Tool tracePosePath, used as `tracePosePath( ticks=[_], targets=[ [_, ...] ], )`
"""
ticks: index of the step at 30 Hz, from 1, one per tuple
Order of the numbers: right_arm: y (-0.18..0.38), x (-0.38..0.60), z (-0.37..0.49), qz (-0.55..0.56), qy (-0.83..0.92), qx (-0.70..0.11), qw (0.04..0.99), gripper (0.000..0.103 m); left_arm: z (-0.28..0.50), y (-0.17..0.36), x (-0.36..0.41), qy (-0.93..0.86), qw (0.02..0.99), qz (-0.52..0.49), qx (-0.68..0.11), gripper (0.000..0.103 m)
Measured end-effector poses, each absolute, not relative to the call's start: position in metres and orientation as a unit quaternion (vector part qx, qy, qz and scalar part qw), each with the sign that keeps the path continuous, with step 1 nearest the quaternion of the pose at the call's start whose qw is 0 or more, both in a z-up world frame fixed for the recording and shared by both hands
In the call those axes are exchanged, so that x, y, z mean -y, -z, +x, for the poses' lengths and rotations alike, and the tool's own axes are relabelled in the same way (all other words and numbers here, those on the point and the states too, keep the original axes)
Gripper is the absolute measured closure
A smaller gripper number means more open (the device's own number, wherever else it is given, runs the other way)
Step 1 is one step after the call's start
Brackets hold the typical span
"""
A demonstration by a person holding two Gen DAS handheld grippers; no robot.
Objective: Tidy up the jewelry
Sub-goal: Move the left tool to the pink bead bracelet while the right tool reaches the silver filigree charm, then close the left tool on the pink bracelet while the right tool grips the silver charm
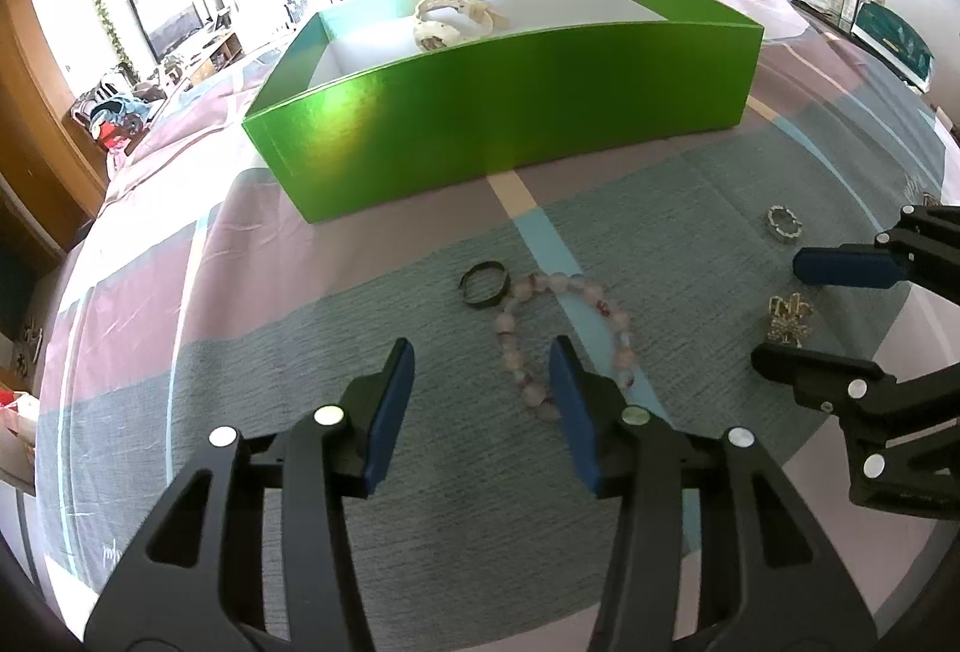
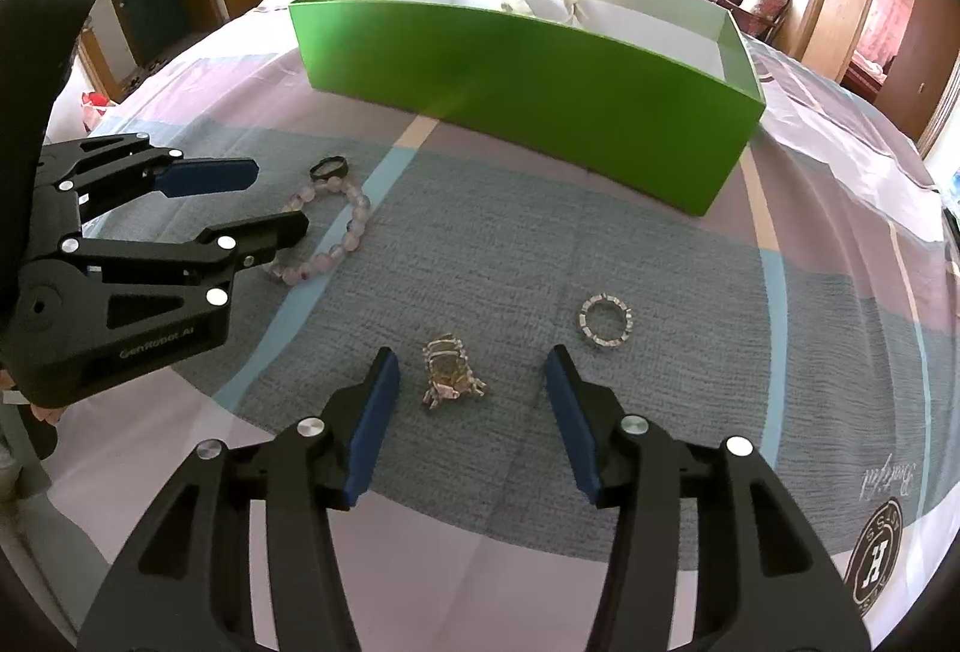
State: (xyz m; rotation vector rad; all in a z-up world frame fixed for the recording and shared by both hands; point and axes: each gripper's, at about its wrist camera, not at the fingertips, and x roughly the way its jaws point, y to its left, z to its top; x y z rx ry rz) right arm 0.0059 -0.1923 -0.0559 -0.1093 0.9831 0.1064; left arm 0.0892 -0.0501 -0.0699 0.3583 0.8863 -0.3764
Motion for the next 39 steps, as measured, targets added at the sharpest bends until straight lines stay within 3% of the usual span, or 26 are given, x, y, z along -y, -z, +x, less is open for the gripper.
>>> tracePosePath(
  ticks=[2, 9, 13, 17, 21, 23, 26, 27, 30, 35, 39],
  targets=[
    [0.056, 0.193, 0.006, -0.051, -0.05, -0.471, 0.879, 0.049, 0.091, 0.07, 0.049, 0.176, 0.872, 0.169, -0.424, 0.046],
    [0.057, 0.194, 0.007, -0.049, -0.046, -0.47, 0.88, 0.047, 0.095, 0.07, 0.043, 0.179, 0.87, 0.152, -0.433, 0.044],
    [0.057, 0.193, 0.007, -0.052, -0.046, -0.468, 0.881, 0.047, 0.094, 0.07, 0.044, 0.202, 0.864, 0.142, -0.438, 0.063],
    [0.057, 0.192, 0.007, -0.055, -0.045, -0.467, 0.882, 0.047, 0.091, 0.07, 0.047, 0.212, 0.862, 0.145, -0.437, 0.071],
    [0.057, 0.192, 0.006, -0.051, -0.045, -0.468, 0.881, 0.047, 0.093, 0.07, 0.046, 0.213, 0.861, 0.14, -0.439, 0.069],
    [0.057, 0.192, 0.006, -0.052, -0.045, -0.467, 0.881, 0.047, 0.094, 0.07, 0.045, 0.205, 0.864, 0.141, -0.439, 0.061],
    [0.057, 0.191, 0.006, -0.053, -0.047, -0.465, 0.882, 0.047, 0.095, 0.071, 0.043, 0.205, 0.863, 0.136, -0.441, 0.061],
    [0.057, 0.19, 0.005, -0.054, -0.052, -0.464, 0.883, 0.051, 0.095, 0.071, 0.043, 0.205, 0.863, 0.137, -0.441, 0.061],
    [0.055, 0.184, 0.003, -0.061, -0.068, -0.463, 0.882, 0.079, 0.095, 0.071, 0.044, 0.214, 0.86, 0.132, -0.444, 0.069],
    [0.055, 0.181, 0.002, -0.065, -0.07, -0.465, 0.88, 0.081, 0.091, 0.07, 0.048, 0.231, 0.855, 0.135, -0.444, 0.09],
    [0.054, 0.185, 0.003, -0.069, -0.051, -0.466, 0.881, 0.081, 0.09, 0.07, 0.048, 0.229, 0.855, 0.137, -0.445, 0.091]
  ],
)
